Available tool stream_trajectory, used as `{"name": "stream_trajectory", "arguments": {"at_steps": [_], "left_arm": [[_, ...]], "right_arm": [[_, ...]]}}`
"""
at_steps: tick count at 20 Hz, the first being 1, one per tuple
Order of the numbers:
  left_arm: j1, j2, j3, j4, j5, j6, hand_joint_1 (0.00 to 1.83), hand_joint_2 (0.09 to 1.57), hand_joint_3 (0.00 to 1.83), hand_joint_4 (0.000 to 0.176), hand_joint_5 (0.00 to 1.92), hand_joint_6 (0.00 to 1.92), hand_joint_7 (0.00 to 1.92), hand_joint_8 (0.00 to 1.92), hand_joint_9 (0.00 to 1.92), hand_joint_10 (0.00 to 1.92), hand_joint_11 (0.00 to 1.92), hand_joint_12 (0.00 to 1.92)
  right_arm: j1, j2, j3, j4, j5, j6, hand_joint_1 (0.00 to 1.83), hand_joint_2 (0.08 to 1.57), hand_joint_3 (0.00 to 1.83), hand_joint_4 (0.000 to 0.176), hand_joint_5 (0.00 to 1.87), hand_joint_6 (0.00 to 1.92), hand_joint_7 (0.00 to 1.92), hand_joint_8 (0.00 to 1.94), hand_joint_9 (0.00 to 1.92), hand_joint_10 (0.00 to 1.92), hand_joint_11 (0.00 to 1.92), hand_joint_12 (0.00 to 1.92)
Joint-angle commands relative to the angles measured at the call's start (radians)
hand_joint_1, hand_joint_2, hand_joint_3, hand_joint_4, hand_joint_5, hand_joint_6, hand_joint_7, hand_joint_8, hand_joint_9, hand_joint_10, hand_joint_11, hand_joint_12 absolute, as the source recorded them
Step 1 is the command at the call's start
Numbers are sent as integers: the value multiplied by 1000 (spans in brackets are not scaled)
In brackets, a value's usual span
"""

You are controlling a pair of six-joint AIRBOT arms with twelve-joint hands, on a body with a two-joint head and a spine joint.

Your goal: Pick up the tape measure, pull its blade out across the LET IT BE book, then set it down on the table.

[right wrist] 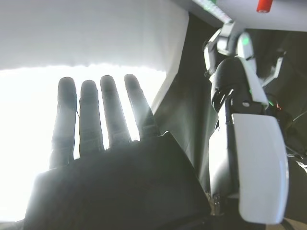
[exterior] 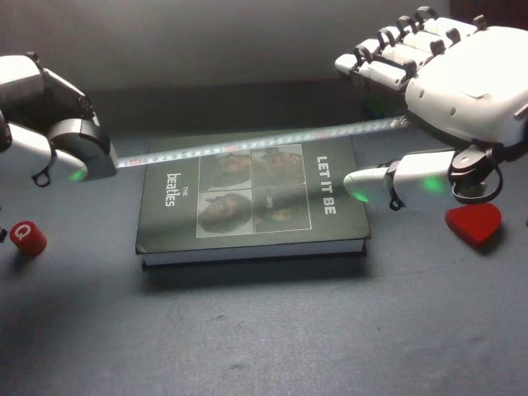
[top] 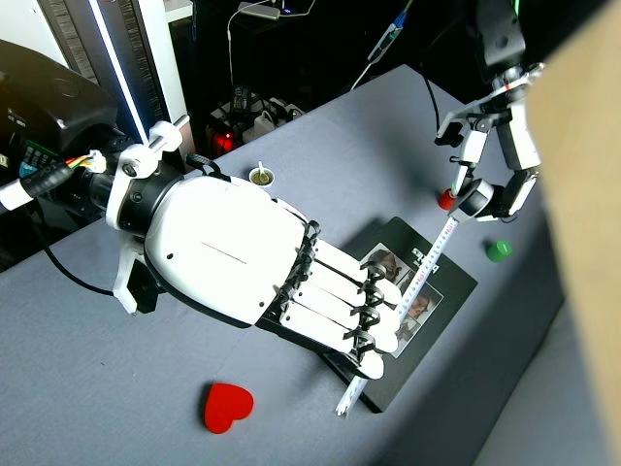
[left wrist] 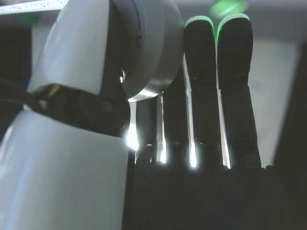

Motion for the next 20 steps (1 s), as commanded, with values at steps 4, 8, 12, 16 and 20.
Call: {"name": "stream_trajectory", "arguments": {"at_steps": [4, 8, 12, 16, 20], "left_arm": [[-13, 74, -84, -15, -89, 4, 1356, 1164, 1, 0, 752, 1151, 921, 1077, 871, 1406, 743, 1394], [30, 166, -186, -57, -70, 46, 1354, 1165, 0, 0, 761, 1150, 914, 1084, 867, 1410, 762, 1400], [124, 257, -286, -80, -57, 47, 1358, 1166, 0, 0, 746, 1148, 917, 1091, 870, 1411, 734, 1393], [150, 259, -314, -84, -17, 77, 1354, 1162, 0, 0, 781, 1123, 914, 1086, 869, 1404, 740, 1392], [166, 200, -317, -111, -43, 77, 1363, 1159, 1, 0, 763, 1107, 933, 1085, 877, 1407, 743, 1390]], "right_arm": [[1, 6, -2, -56, 46, 4, 123, 1088, 0, 25, 14, 0, 21, 0, 6, 0, 0, 358], [0, 6, -2, -57, 46, 4, 144, 1079, 0, 25, 15, 1, 27, 2, 16, 4, 0, 362], [-4, 6, -2, -58, 46, 4, 146, 1078, 0, 26, 16, 1, 28, 2, 19, 4, 0, 354], [-9, 6, -2, -64, 44, 4, 133, 1084, 2, 26, 9, 0, 16, 0, 6, 0, 0, 307], [-14, 5, -3, -69, 45, 3, 89, 1105, 6, 26, 0, 0, 5, 0, 0, 0, 0, 288]]}}
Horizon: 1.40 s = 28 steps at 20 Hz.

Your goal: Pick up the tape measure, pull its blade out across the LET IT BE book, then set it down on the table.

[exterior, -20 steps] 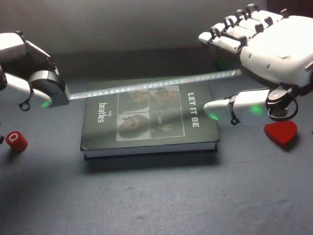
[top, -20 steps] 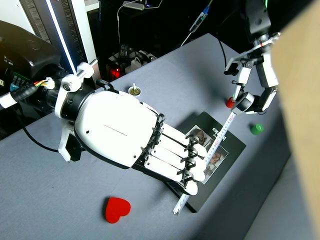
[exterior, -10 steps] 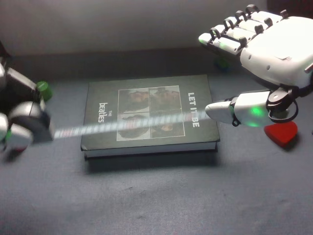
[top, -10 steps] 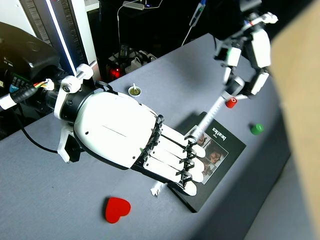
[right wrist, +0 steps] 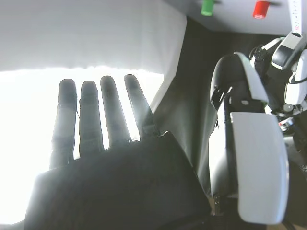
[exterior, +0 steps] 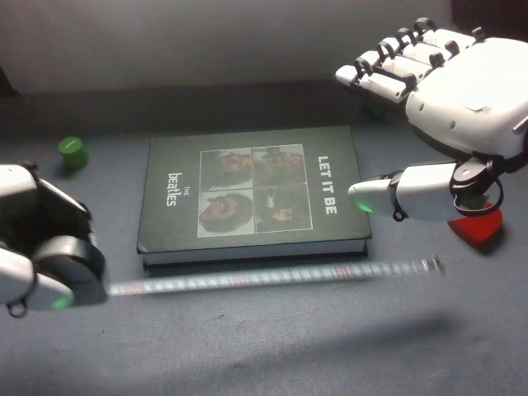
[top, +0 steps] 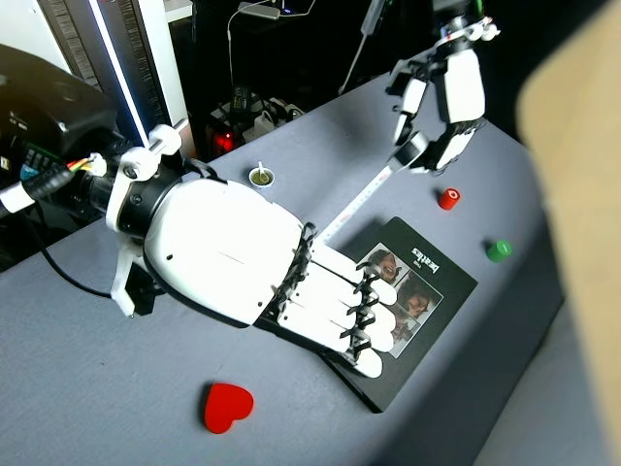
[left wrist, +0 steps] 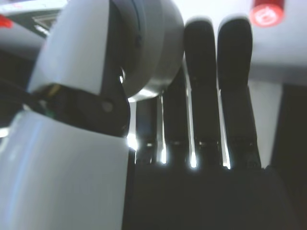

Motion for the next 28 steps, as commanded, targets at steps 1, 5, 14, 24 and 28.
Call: {"name": "stream_trajectory", "arguments": {"at_steps": [1, 5, 14, 24, 28], "left_arm": [[-7, -8, -1, -7, -81, -8, 1364, 1159, 0, 0, 762, 1105, 935, 1083, 876, 1407, 750, 1391], [14, -60, 7, 1, -140, -27, 1365, 1157, 0, 0, 783, 1065, 936, 1091, 870, 1413, 745, 1391], [79, -151, 49, 33, -247, -84, 1361, 1160, 0, 0, 768, 1101, 928, 1090, 871, 1411, 747, 1400], [135, -213, 96, 69, -318, -109, 1044, 1220, 0, 0, 772, 1288, 766, 720, 677, 857, 579, 1250], [137, -222, 106, 73, -327, -110, 407, 1103, 0, 0, 612, 11, 636, 2, 560, 46, 199, 797]], "right_arm": [[9, 6, -2, -52, 51, 3, 90, 1105, 6, 26, 0, 0, 5, 0, 0, 0, 0, 286], [10, 6, -2, -52, 51, 3, 122, 1095, 0, 25, 15, 4, 9, 1, 5, 2, 0, 271], [11, 5, -1, -54, 51, 3, 122, 1096, 0, 25, 11, 0, 15, 1, 16, 3, 0, 321], [10, 5, -2, -54, 52, 5, 116, 1098, 1, 26, 1, 0, 0, 0, 0, 0, 0, 199], [10, 5, -2, -54, 51, 5, 105, 1103, 1, 26, 0, 0, 4, 1, 5, 2, 0, 265]]}}
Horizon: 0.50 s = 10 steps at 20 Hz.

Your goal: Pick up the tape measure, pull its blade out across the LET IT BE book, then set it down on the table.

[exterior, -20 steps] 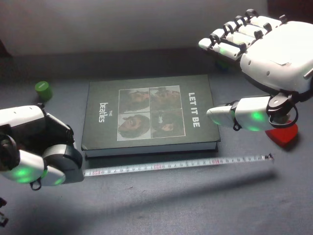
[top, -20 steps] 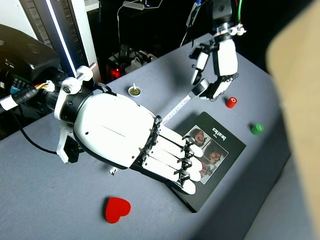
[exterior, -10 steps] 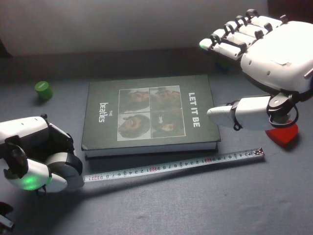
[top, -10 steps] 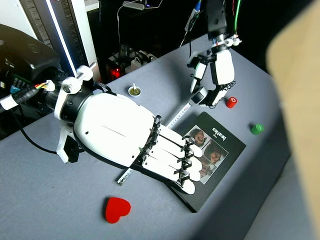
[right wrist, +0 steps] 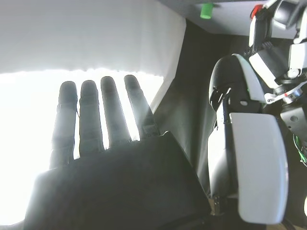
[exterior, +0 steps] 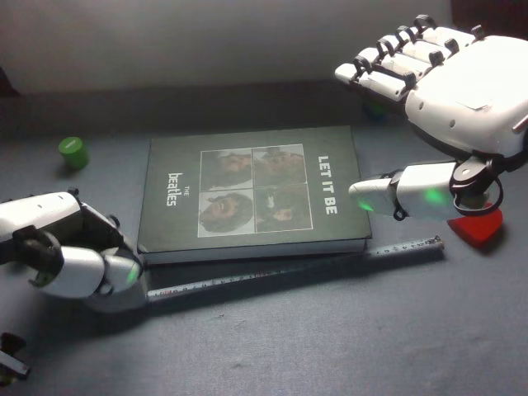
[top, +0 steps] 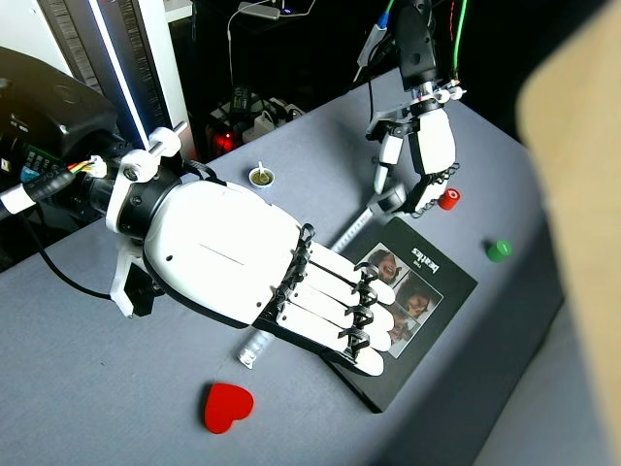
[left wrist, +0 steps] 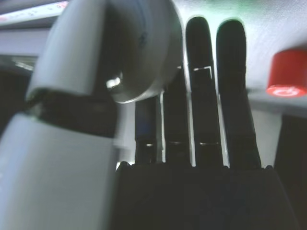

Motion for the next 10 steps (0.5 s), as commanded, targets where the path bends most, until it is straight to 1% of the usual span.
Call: {"name": "stream_trajectory", "arguments": {"at_steps": [1, 3, 4, 5, 6, 8, 9, 10], "left_arm": [[-8, -2, 5, 20, -68, -5, 337, 1079, 0, 0, 545, 1, 565, 0, 504, 9, 125, 763], [-10, -2, 4, 23, -67, -5, 265, 1058, 0, 0, 447, 0, 434, 0, 397, 0, 42, 733], [-11, -2, 3, 26, -67, -5, 265, 1058, 0, 0, 447, 0, 434, 0, 397, 0, 42, 733], [-16, -1, 3, 29, -67, -5, 247, 1053, 0, 0, 404, 0, 390, 0, 363, 0, 24, 729], [-24, 0, 6, 37, -67, -5, 240, 1037, 0, 0, 324, 0, 330, 0, 295, 0, 0, 729], [-48, 3, 19, 38, -52, -3, 239, 1031, 0, 0, 318, 0, 317, 0, 289, 0, 0, 732], [-66, 5, 27, 37, -43, 0, 239, 1029, 0, 0, 313, 0, 317, 0, 290, 0, 0, 734], [-93, 7, 36, 25, -35, 23, 240, 1028, 0, 0, 302, 0, 311, 0, 289, 0, 0, 735]], "right_arm": [[9, 5, -2, -49, 50, 5, 104, 1103, 1, 25, 1, 1, 4, 1, 5, 2, 0, 267], [9, 5, -1, -49, 50, 5, 104, 1104, 1, 25, 4, 1, 3, 0, 4, 1, 0, 267], [9, 5, -1, -49, 50, 5, 104, 1104, 1, 25, 4, 1, 3, 0, 4, 1, 0, 267], [9, 5, -1, -49, 50, 5, 104, 1105, 1, 25, 3, 1, 2, 0, 2, 0, 0, 266], [9, 5, -2, -49, 49, 5, 104, 1106, 1, 25, 3, 0, 2, 0, 1, 0, 0, 221], [9, 5, -2, -49, 48, 5, 106, 1107, 0, 24, 19, 1, 29, 1, 30, 3, 0, 340], [9, 5, -2, -49, 48, 5, 125, 1102, 0, 24, 25, 2, 36, 2, 31, 2, 0, 369], [9, 5, -3, -49, 48, 5, 134, 1098, 0, 24, 26, 2, 38, 2, 32, 2, 0, 367]]}}
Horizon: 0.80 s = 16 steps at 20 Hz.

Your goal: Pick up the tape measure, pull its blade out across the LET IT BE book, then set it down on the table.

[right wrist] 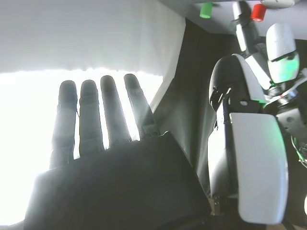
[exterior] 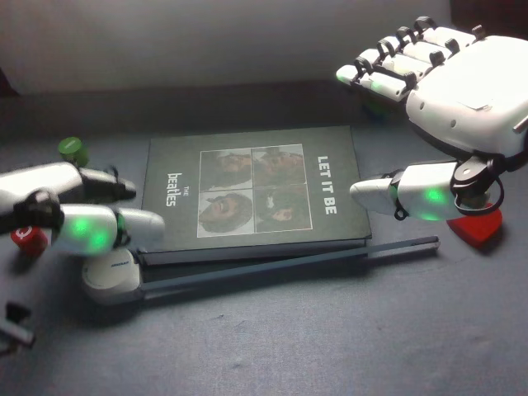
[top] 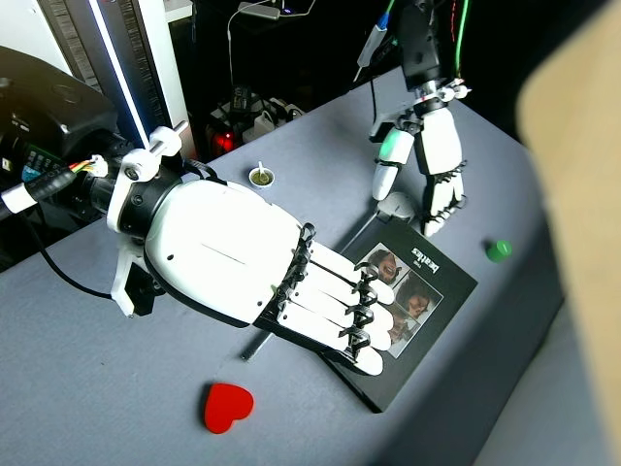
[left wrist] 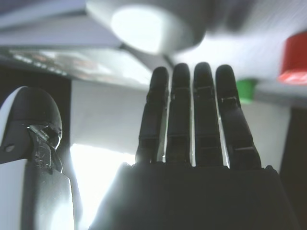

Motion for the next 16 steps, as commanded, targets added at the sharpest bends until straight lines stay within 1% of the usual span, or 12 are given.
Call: {"name": "stream_trajectory", "arguments": {"at_steps": [1, 2, 4, 6, 8, 9, 10, 11, 12, 13, 15, 16], "left_arm": [[-32, 9, 10, 5, -54, 27, 240, 1028, 0, 0, 302, 1, 310, 0, 289, 0, 0, 736], [-91, 13, 25, -40, -12, 139, 242, 1027, 0, 0, 309, 4, 319, 4, 293, 2, 0, 737], [-204, 7, 45, -77, 13, 278, 242, 1026, 0, 0, 317, 6, 332, 8, 302, 5, 5, 742], [-279, -2, 51, -142, 8, 352, 242, 1026, 0, 0, 308, 2, 334, 7, 307, 6, 10, 748], [-355, -7, 29, -238, -5, 432, 234, 1036, 0, 0, 313, 3, 338, 7, 306, 4, 8, 750], [-384, -7, 7, -283, -21, 479, 229, 1039, 1, 0, 342, 14, 359, 14, 319, 9, 25, 759], [-419, -7, -28, -353, -32, 555, 227, 1047, 1, 0, 389, 12, 391, 7, 356, 9, 43, 766], [-434, -8, -51, -391, -37, 599, 225, 1063, 1, 0, 475, 18, 478, 7, 454, 21, 99, 772], [-451, -8, -77, -427, -47, 637, 230, 1083, 0, 0, 554, 23, 585, 17, 569, 42, 197, 780], [-483, -8, -141, -494, -70, 710, 244, 1095, 2, 0, 600, 37, 644, 35, 646, 71, 289, 815], [-507, -7, -191, -538, -97, 768, 244, 1095, 2, 0, 600, 37, 644, 35, 646, 71, 289, 815], [-514, -5, -212, -549, -111, 787, 377, 1115, 3, 0, 384, 1030, 421, 987, 501, 1163, 489, 1351]], "right_arm": [[9, 5, -3, -49, 47, 5, 136, 1098, 0, 24, 27, 1, 39, 2, 32, 1, 0, 356], [10, 5, -3, -49, 47, 5, 136, 1097, 0, 24, 27, 1, 39, 1, 32, 1, 0, 353], [10, 5, -3, -49, 47, 5, 136, 1097, 0, 24, 27, 1, 35, 0, 32, 1, 0, 352], [10, 5, -4, -49, 47, 5, 136, 1097, 0, 24, 27, 0, 37, 1, 35, 2, 0, 347], [11, 5, -7, -49, 48, 4, 132, 1096, 0, 24, 26, 0, 46, 2, 46, 3, 0, 376], [11, 5, -9, -49, 52, 3, 131, 1097, 0, 16, 56, 6, 75, 7, 62, 6, 0, 430], [10, 6, -12, -49, 56, 1, 119, 1111, 1, 0, 156, 11, 176, 10, 158, 6, 0, 639], [10, 6, -13, -49, 56, 0, 113, 1130, 2, 0, 346, 25, 365, 21, 309, 19, 58, 843], [10, 6, -13, -49, 57, 0, 169, 1122, 1, 0, 568, 42, 627, 42, 532, 54, 231, 970], [8, 6, -14, -49, 57, -1, 265, 1116, 1, 0, 736, 53, 811, 69, 736, 127, 400, 1087], [7, 6, -14, -49, 57, -2, 265, 1116, 1, 0, 736, 53, 811, 69, 736, 127, 400, 1087], [7, 6, -14, -49, 57, -2, 620, 1104, 0, 0, 833, 767, 907, 925, 915, 1265, 862, 1725]]}}
